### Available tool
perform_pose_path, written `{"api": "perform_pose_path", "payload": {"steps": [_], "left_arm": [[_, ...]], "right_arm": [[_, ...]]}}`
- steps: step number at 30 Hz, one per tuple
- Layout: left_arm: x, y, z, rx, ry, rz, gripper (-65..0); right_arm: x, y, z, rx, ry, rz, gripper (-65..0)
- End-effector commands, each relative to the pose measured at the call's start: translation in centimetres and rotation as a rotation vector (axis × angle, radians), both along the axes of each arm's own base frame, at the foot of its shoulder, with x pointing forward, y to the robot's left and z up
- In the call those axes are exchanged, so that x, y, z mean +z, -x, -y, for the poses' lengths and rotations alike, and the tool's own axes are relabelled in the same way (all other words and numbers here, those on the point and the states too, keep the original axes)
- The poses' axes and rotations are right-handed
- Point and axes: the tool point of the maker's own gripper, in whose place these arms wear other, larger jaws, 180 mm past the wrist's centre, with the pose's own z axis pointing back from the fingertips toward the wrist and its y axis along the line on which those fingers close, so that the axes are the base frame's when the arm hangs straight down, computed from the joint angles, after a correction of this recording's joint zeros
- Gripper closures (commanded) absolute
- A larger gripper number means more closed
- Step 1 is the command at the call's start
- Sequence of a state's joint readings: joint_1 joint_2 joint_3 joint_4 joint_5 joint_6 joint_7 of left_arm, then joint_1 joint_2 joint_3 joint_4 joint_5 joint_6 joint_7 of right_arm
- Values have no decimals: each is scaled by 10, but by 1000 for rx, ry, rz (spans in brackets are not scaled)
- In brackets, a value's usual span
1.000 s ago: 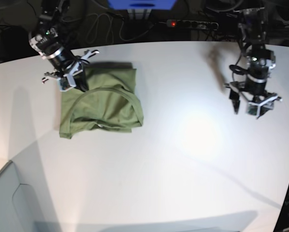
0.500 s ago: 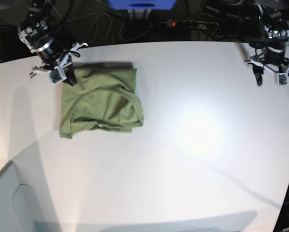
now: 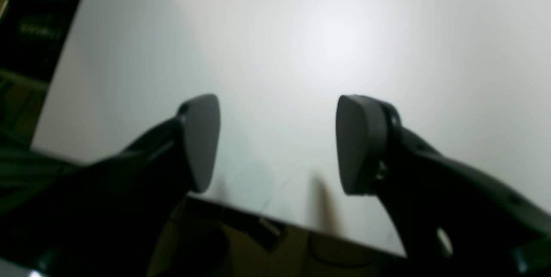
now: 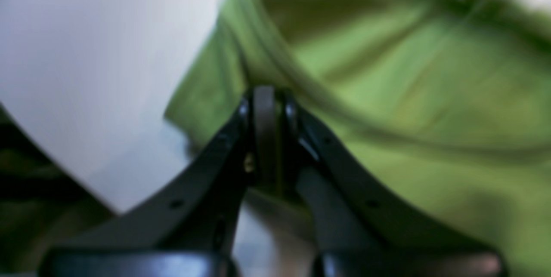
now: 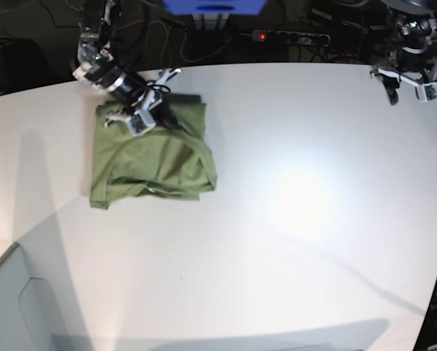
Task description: Fold the T-shirt properly
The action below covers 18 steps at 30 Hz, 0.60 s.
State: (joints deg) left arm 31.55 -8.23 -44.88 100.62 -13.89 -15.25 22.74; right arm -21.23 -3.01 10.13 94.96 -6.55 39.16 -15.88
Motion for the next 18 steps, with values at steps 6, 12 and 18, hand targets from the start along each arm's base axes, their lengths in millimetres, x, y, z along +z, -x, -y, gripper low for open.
{"api": "perform_pose_path", "payload": {"steps": [6,12,18], "left_arm": [[7,10,-5,20,-17,11,-406],[5,19,0,21,-11,-7,-406],[12,27,13,11,-12,-7,-394]], "right_arm": [[-16,19,-4,-30,-116,-21,0],[12,19,9,-62,-124,75,0],[60,7,40,-129,-69,221,0]]}}
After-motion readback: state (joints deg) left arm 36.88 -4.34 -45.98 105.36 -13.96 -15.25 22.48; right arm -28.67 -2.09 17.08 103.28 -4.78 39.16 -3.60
